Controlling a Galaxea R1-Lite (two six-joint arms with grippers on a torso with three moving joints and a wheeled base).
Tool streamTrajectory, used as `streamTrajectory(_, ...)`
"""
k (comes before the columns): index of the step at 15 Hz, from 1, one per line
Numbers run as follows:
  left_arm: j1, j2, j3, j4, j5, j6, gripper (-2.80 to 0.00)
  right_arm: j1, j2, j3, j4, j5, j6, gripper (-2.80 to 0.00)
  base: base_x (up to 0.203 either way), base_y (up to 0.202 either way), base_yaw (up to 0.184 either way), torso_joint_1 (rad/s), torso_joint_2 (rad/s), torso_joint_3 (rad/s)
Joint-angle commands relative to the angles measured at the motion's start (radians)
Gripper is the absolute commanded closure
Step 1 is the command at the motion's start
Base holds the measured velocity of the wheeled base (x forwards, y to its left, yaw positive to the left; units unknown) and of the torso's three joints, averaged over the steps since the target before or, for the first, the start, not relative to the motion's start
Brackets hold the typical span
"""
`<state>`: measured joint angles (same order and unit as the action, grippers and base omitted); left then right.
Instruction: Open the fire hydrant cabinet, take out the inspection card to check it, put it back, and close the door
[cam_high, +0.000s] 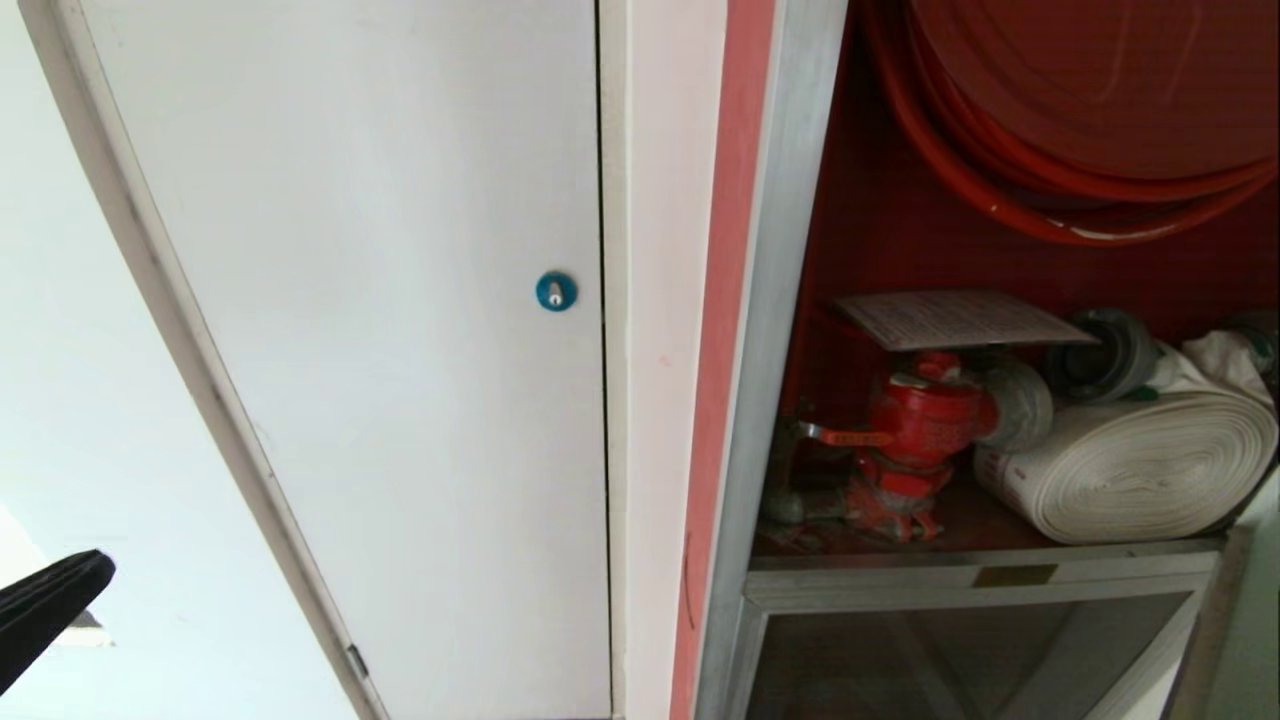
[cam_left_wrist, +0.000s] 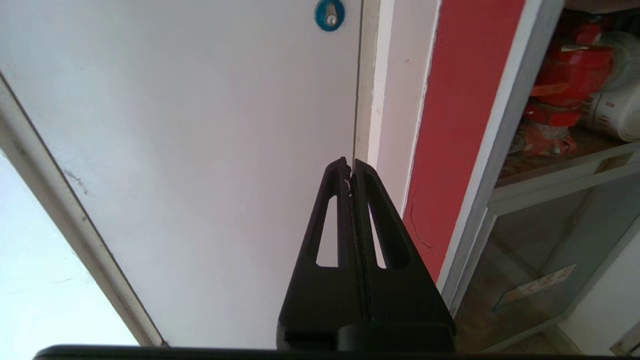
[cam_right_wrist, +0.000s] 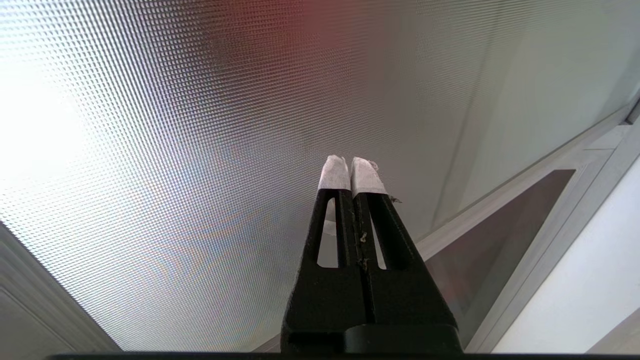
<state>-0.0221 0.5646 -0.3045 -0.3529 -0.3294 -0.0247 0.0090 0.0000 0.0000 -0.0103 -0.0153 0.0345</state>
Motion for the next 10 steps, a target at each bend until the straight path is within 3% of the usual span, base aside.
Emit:
streamTrajectory(1, 0.001, -0.211, 0.033, 0.047, -0.002, 0.000, 0.00, 0.000, 0.002, 0.003, 0.000, 0.000, -0.001, 0.00, 0.000, 0.000, 0.000, 0.000, 0.00, 0.000)
streamTrajectory(4, 0.003, -0.388, 0.074, 0.163, -0.002, 0.002, 0.00, 0.000, 0.002, 0.003, 0.000, 0.000, -0.001, 0.00, 0.000, 0.000, 0.000, 0.000, 0.00, 0.000)
streamTrajectory(8, 0.011, -0.559, 0.180, 0.189, 0.013, 0.003, 0.00, 0.000, 0.002, 0.003, 0.000, 0.000, 0.001, 0.00, 0.000, 0.000, 0.000, 0.000, 0.00, 0.000)
streamTrajectory(10, 0.011, -0.564, 0.247, 0.185, 0.115, 0.015, 0.00, 0.000, 0.002, 0.003, 0.000, 0.000, 0.001, 0.00, 0.000, 0.000, 0.000, 0.000, 0.00, 0.000)
